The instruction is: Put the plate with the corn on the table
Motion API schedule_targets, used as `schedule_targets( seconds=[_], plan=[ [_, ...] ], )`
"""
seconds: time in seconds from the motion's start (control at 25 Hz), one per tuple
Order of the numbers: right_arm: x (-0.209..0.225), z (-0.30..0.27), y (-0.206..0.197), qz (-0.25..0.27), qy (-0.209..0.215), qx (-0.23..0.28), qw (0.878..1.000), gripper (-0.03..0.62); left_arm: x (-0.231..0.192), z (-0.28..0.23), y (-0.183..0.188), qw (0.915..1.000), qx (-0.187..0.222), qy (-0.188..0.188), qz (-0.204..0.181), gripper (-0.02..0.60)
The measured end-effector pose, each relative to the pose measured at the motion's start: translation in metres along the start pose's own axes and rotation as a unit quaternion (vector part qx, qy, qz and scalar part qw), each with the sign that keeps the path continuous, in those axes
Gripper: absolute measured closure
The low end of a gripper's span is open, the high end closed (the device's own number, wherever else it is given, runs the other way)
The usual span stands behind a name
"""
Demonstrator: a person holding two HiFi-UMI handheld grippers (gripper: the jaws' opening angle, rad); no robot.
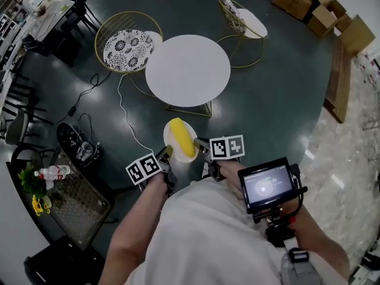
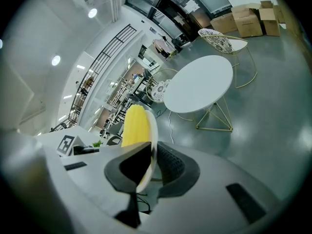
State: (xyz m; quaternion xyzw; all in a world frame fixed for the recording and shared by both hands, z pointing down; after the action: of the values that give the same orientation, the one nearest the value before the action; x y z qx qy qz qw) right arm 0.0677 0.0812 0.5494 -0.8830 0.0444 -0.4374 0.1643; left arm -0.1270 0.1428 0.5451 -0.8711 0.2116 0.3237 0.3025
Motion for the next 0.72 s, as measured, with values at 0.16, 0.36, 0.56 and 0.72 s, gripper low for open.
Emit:
schedule_targets(
  seconds=[0.16, 0.36, 0.56, 0.72],
  plan=[
    [0.012, 0.007, 0.021, -0.004, 0.0, 0.005, 1.0, 0.548, 0.014, -0.021, 0.009, 1.0, -0.004, -0.002, -0.003, 0.546],
    [0.025, 0.012, 0.043, -0.006, -0.003, 0.014, 1.0, 0.546, 0.026, -0.043, 0.019, 0.9999, -0.006, -0.01, -0.004, 0.546],
    [0.032, 0.016, 0.056, -0.013, -0.006, 0.022, 1.0, 0.548, 0.033, -0.057, 0.026, 0.9998, -0.014, -0.017, -0.003, 0.546],
    [0.036, 0.012, 0.062, -0.023, -0.011, 0.027, 0.999, 0.548, 0.032, -0.066, 0.035, 0.9995, -0.024, -0.02, -0.01, 0.546]
  ],
)
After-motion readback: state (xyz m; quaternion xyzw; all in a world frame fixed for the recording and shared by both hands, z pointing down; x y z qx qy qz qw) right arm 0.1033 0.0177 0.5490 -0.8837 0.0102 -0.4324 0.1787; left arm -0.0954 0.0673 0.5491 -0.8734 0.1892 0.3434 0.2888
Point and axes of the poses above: the fingertips, and each gripper's own axes: z backward along the fingers, x to its right, y out of its top, the point moved 7 cm from there along z, backward along the fingers, and after that the axes turned 5 degrees about -z, right-handed, at the moved point
